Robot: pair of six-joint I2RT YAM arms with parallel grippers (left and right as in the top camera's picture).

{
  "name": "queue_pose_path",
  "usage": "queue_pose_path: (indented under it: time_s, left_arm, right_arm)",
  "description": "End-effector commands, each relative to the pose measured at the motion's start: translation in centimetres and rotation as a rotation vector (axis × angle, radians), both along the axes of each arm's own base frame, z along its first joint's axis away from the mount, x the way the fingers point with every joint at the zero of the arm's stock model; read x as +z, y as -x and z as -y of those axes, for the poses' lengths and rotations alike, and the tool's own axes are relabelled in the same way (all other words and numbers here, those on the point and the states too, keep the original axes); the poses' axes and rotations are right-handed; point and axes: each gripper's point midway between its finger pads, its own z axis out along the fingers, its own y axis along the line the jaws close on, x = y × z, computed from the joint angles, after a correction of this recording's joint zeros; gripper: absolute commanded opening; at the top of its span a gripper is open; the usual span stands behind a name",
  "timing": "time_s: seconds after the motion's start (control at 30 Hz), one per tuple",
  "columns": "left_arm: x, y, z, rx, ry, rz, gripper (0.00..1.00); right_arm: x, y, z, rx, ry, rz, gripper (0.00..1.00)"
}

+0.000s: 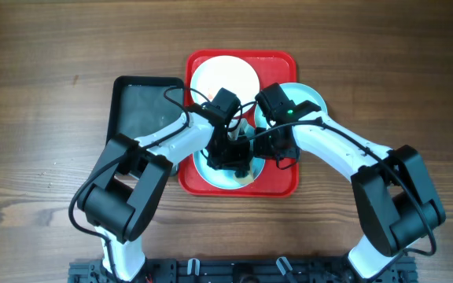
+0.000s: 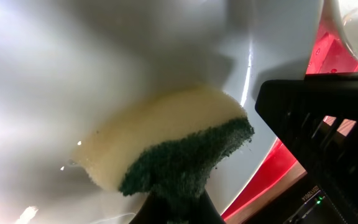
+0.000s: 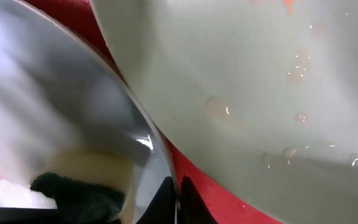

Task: Clean dirty plates on tray and stack at the side
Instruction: 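Scrub the lower blue plate with the sponge while the right gripper holds the plate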

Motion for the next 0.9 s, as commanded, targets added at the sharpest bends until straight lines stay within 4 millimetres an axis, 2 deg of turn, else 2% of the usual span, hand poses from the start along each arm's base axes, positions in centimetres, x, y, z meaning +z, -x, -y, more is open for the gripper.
queue_pose_path:
  time_s: [0.0,0.47,0.57,0.67,0.8,0.87]
  left_arm:
    - [-2.5,2.5,-0.5,-0.022,-0.058,-0.078,0.04]
    - [-1.9,2.1,-0.2,-0.013,-0.017,-0.083,0.04]
    - [0.0,1.5,0.0,0.011,0.056,-0.084,0.04]
    - [2.4,-0.4,-0.7,0.051,0.095,-0.017,0.04]
    - [6.2,-2.9,-2.6,0.124,0.132,0.091,0.04]
    - [7.2,-3.8,-4.1,0.16,0.094,0.147,0.04]
  right_arm:
    - [-0.2,0.0,-1.2,0.008,-0.048,-0.007,0.04]
    - [-0.3,0.0,-1.2,0.008,-0.047,-0.007,0.04]
    - [-0.3,0.0,-1.2,0.008,-0.047,-0.008,0.04]
    - [-0.3,0.0,-1.2,0.008,-0.047,-0.008,0.04]
    - [-0.3,0.0,-1.2,0.008,-0.047,-0.007,0.04]
    - [-0.3,0.0,-1.2,0.008,-0.047,-0.007,0.04]
